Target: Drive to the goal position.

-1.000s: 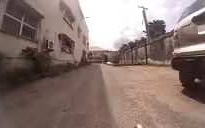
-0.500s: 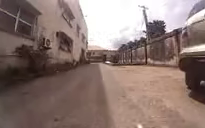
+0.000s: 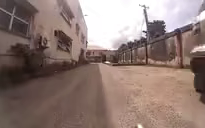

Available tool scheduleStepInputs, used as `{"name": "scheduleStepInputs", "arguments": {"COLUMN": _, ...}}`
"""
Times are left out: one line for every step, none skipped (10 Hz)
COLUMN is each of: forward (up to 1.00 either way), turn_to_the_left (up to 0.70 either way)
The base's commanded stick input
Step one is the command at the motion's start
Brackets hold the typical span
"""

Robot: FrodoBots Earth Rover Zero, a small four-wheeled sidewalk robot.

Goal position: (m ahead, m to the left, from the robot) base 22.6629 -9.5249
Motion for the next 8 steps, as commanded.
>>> {"name": "scheduleStepInputs", "arguments": {"forward": 0.50, "turn_to_the_left": 0.03}}
{"name": "scheduleStepInputs", "arguments": {"forward": 0.50, "turn_to_the_left": -0.07}}
{"name": "scheduleStepInputs", "arguments": {"forward": 0.50, "turn_to_the_left": -0.35}}
{"name": "scheduleStepInputs", "arguments": {"forward": 0.50, "turn_to_the_left": -0.31}}
{"name": "scheduleStepInputs", "arguments": {"forward": 0.50, "turn_to_the_left": -0.04}}
{"name": "scheduleStepInputs", "arguments": {"forward": 0.50, "turn_to_the_left": 0.03}}
{"name": "scheduleStepInputs", "arguments": {"forward": 0.50, "turn_to_the_left": 0.04}}
{"name": "scheduleStepInputs", "arguments": {"forward": 0.50, "turn_to_the_left": 0.04}}
